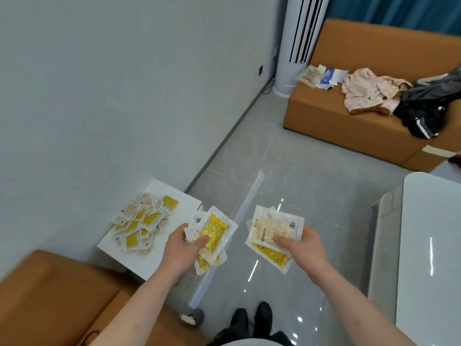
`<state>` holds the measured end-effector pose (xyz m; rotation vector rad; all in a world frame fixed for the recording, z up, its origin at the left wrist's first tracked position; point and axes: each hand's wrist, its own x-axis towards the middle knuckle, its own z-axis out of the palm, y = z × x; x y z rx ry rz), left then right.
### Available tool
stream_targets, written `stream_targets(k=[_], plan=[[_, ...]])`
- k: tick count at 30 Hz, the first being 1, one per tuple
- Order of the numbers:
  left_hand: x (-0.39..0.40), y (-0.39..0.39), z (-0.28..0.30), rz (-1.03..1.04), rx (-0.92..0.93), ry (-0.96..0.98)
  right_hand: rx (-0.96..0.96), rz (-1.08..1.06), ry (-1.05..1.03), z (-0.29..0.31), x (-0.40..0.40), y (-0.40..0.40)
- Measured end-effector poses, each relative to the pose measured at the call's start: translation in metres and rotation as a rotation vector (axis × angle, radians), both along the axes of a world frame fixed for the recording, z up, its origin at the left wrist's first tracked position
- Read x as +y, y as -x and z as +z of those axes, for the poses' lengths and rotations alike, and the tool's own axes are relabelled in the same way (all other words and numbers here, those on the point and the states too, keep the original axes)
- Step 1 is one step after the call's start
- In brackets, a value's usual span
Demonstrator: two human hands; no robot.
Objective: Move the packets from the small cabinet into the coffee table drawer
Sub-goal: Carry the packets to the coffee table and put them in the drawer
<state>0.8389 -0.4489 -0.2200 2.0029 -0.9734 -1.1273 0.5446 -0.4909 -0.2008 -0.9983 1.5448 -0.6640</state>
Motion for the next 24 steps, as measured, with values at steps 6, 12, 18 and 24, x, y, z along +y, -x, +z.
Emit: stream_targets(k=[6, 12, 18, 24], plan=[[0.020, 0.029, -0.009, -0.141, 0.069, -0.057, 0.013, -0.139, 0.003, 0.007, 0.066, 0.036], [0.046, 0.090, 0.002, -0.265, 0.162, -0.058, 0.028, -0.316, 0.012, 0.012, 0.133, 0.091], [0.073, 0.170, 0.016, -0.459, 0.193, -0.072, 0.037, -0.470, 0.069, 0.031, 0.208, 0.165], [0.140, 0.293, 0.025, -0.594, 0.245, -0.028, -0.015, -0.616, 0.146, 0.059, 0.332, 0.260]])
